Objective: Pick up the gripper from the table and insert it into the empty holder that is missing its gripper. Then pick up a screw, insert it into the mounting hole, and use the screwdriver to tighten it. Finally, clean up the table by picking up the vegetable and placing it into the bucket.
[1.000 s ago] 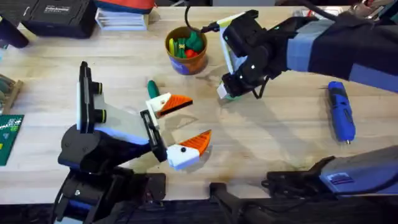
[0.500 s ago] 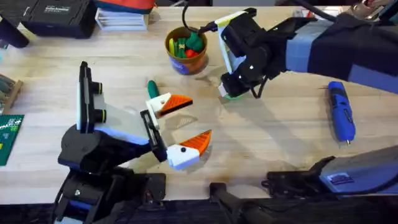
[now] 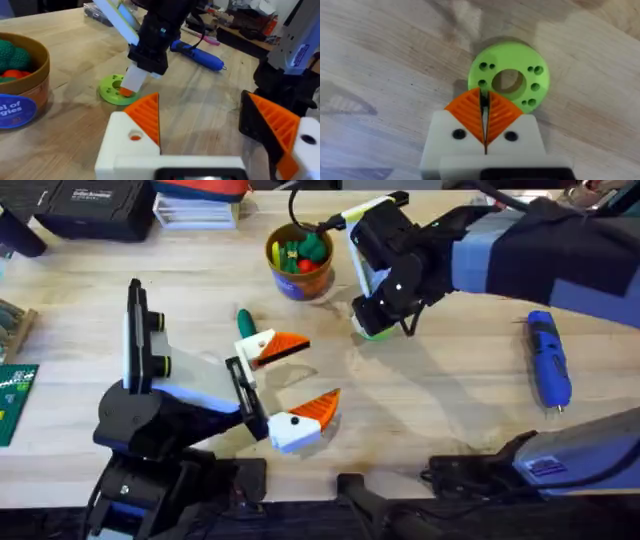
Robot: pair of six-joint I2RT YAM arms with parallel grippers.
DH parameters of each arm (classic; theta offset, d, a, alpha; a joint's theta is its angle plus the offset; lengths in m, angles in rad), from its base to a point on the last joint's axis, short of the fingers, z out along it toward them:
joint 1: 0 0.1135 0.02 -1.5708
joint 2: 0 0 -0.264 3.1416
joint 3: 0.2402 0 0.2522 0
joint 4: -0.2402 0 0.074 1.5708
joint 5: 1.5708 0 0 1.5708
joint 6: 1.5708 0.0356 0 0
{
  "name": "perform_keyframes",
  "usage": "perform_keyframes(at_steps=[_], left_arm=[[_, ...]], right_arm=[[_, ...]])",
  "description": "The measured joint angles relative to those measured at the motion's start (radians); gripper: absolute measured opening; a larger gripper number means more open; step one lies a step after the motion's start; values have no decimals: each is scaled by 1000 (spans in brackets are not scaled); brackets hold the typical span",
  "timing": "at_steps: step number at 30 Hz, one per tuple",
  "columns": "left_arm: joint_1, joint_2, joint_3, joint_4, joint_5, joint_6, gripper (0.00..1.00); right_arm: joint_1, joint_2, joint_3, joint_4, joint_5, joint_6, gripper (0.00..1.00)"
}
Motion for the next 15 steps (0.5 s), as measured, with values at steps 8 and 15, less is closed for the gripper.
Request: perform_keyframes(at_steps=[8,15], left_arm=[[0,0,0,0,0,0,986],[0,0,0,0,0,0,986]], right_arm=[[0,5,32,-61,1,-8,6],[0,-2,238,-253,1,-81,6]])
